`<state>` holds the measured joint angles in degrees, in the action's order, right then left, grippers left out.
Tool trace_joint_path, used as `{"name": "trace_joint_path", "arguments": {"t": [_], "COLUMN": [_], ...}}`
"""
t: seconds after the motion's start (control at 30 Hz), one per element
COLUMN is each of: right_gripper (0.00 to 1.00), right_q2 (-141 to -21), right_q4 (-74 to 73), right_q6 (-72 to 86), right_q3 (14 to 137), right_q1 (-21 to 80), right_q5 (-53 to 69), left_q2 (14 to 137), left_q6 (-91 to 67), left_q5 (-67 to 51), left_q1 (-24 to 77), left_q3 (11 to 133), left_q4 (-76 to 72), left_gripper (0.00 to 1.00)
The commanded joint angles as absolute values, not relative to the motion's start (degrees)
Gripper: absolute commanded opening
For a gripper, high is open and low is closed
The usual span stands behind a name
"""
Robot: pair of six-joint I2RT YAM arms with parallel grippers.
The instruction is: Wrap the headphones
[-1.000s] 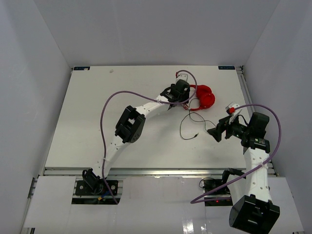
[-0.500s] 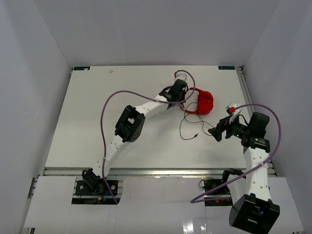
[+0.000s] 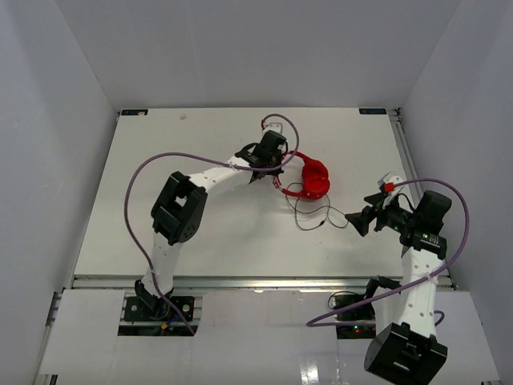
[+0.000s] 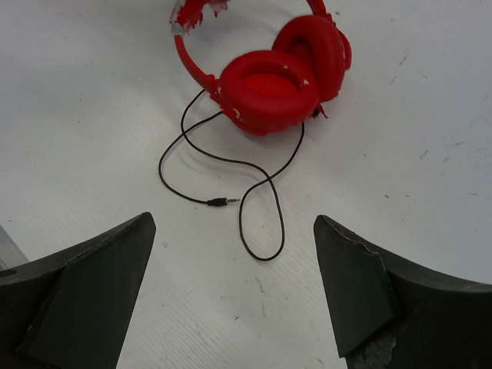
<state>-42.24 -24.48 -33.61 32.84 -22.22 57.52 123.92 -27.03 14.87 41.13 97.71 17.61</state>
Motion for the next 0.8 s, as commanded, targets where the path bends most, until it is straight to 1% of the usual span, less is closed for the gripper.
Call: {"name": "trace_joint_path", "arguments": {"t": [0.0, 0.17, 0.23, 0.3, 0.4, 0.5, 0.6, 0.73, 0.77], "right_gripper": [0.90, 0.90, 0.90, 0.90, 0.90, 0.90, 0.90, 0.90, 0.90], "right_q2": [-40.50, -40.06, -41.47, -44.49, -47.25, -48.64, -50.18, -52.74, -54.02], "right_q4": [-28.71, -32.60, -35.57, -41.29, -44.68, -40.99, -33.25, -22.71, -20.10], "right_q6": [-36.89, -36.95, -38.57, -41.14, -43.38, -41.20, -37.89, -37.18, -37.11], "right_q3": [34.14, 37.21, 39.61, 42.46, 47.21, 49.28, 48.59, 45.29, 45.20], "right_q1": [-22.50, -22.36, -22.15, -21.84, -20.35, -17.18, -8.47, 5.47, 6.80], "right_q5": [62.89, 63.10, 63.80, 65.59, 68.58, 70.60, 69.99, 65.10, 63.95], "left_q2": [102.01, 84.82, 79.43, 75.47, 70.08, 67.79, 67.00, 67.09, 67.20], "left_q6": [-30.73, -33.13, -34.61, -35.51, -35.69, -35.42, -35.81, -37.09, -37.16], "left_q5": [16.58, 15.12, 13.99, 12.15, 9.38, 7.25, 4.81, 1.69, 1.14], "left_q1": [38.84, 37.58, 36.66, 35.42, 34.29, 34.10, 34.02, 34.01, 34.01], "left_q3": [83.97, 64.03, 58.77, 56.08, 55.70, 57.87, 60.80, 65.98, 67.03], "left_q4": [12.47, 9.12, 8.27, 8.25, 10.24, 12.21, 14.89, 17.77, 18.44], "left_gripper": [0.00, 0.00, 0.00, 0.00, 0.00, 0.00, 0.00, 0.00, 0.00]}}
